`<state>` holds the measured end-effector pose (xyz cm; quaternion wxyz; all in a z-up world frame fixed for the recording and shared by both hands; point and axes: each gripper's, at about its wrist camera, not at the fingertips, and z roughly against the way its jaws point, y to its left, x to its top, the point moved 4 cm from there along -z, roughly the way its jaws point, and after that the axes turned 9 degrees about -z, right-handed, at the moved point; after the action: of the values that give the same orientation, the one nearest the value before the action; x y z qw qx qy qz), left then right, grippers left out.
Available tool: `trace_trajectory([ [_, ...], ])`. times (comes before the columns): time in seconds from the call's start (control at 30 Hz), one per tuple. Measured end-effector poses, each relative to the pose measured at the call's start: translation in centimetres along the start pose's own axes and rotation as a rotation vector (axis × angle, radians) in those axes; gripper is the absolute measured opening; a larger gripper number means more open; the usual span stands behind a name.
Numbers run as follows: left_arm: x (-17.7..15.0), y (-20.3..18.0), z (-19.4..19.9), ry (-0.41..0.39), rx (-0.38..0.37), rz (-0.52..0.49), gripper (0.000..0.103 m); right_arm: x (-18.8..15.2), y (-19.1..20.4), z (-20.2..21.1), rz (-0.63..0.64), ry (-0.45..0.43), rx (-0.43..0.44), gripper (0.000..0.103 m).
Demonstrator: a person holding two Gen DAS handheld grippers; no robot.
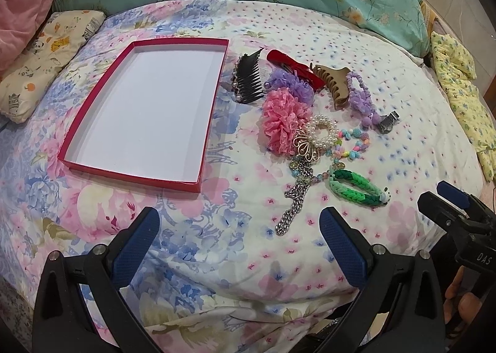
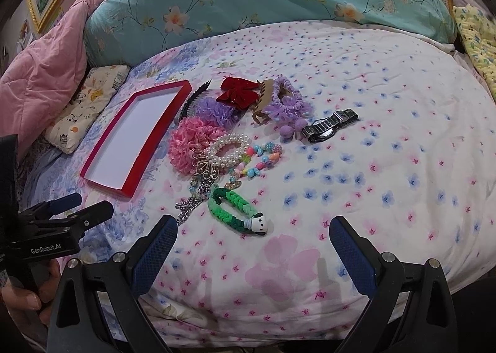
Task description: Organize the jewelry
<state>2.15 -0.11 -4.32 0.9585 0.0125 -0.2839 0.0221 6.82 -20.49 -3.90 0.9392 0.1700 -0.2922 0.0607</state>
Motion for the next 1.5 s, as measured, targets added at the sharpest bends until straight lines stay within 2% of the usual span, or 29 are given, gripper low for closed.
trace_trajectory([
  [0.2,0.3,-0.1,-0.5,0.012,-0.005,0.003,0.103,0.2,-0.3,-0.3,0.0,0.002,-0.008,0.099],
  [0.47,1.1,0.0,-1.3,0.024,-0.051,0.018,0.103,1.0,-0.9,-1.0,-0.024,0.021,0.003,0.099],
  [0.6,2.0,0.1,-1.8,0.028,-0.064,0.016,0.103,2.1,-1.3,-1.3,-0.019,-0.017,-0.008,0.099],
  [0.7,2.8,0.1,-2.2,0.024,-0.079,0.014,0.103,3.2,-1.4,-1.8,-0.034,-0.004,0.043,0.098],
  [0.8,4.0,-0.1,-2.8,0.016,-0.093,0.009,0.103,5.0,-1.6,-2.5,-0.03,-0.018,-0.004,0.098],
  [0.93,5.6,-0.5,-4.2,0.017,-0.131,0.006,0.103,7.5,-1.7,-3.9,-0.032,-0.029,0.01,0.097],
  [1.0,6.4,-0.8,-5.0,0.016,-0.142,-0.001,0.103,8.5,-1.8,-4.8,-0.038,-0.032,0.031,0.095],
  [1.17,7.8,-1.2,-7.7,0.045,-0.169,-0.006,0.103,10.9,-2.5,-8.2,-0.063,0.001,-0.004,0.085],
  [1.2,8.1,-1.3,-8.3,0.052,-0.181,-0.004,0.1,11.4,-2.6,-8.9,-0.07,0.008,-0.005,0.085],
  [1.27,8.5,-1.4,-9.3,0.072,-0.197,-0.001,0.089,11.9,-2.7,-10.2,-0.059,0.016,-0.027,0.082],
  [1.33,8.8,-1.5,-10.2,0.081,-0.21,-0.001,0.084,12.3,-3.1,-11.9,-0.056,0.036,-0.061,0.081],
  [1.4,9.0,-1.6,-10.9,0.093,-0.217,-0.004,0.075,12.5,-3.8,-13.1,-0.07,0.052,-0.065,0.073],
  [1.47,9.1,-1.9,-11.4,0.105,-0.247,-0.01,0.042,12.6,-4.2,-14.1,-0.078,0.07,-0.069,0.057],
  [1.5,9.2,-2.1,-11.4,0.11,-0.262,-0.015,0.034,12.6,-4.2,-14.2,-0.079,0.069,-0.065,0.05],
])
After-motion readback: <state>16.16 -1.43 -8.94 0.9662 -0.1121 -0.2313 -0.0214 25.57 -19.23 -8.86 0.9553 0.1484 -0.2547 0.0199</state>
